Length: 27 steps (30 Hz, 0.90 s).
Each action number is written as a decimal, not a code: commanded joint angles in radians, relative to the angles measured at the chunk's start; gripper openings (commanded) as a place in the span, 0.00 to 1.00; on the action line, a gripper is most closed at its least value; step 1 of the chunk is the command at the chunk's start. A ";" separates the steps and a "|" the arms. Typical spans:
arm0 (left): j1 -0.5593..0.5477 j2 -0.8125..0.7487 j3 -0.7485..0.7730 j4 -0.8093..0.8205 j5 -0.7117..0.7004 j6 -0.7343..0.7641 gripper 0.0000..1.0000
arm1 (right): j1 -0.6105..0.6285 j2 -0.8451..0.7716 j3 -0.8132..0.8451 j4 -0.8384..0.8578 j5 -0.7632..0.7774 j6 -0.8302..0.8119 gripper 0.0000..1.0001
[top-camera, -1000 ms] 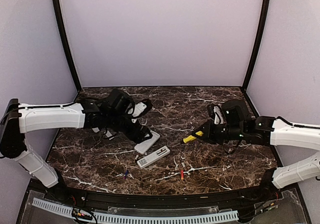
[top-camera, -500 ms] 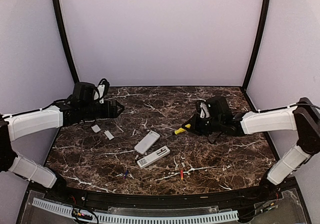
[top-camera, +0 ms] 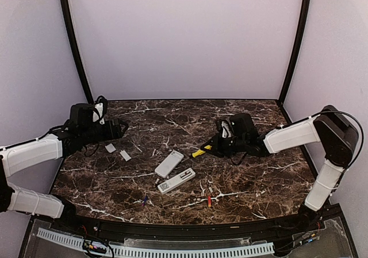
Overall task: Unload the batteries from the remote control
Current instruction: Place the screwdriver at the center of the board.
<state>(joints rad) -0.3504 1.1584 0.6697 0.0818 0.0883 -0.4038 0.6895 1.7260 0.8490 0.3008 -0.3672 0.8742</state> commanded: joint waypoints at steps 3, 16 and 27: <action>0.009 -0.023 -0.017 0.020 -0.013 -0.006 0.81 | -0.012 0.011 0.019 0.015 0.005 -0.010 0.09; 0.015 -0.020 -0.018 0.027 0.003 -0.007 0.81 | -0.012 0.024 0.024 -0.013 0.033 -0.030 0.58; 0.029 0.005 -0.021 0.030 0.014 -0.004 0.81 | -0.012 0.001 0.074 -0.196 0.170 -0.109 0.99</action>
<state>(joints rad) -0.3332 1.1591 0.6693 0.0986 0.0917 -0.4049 0.6842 1.7374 0.8814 0.1879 -0.2707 0.8085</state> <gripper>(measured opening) 0.813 0.979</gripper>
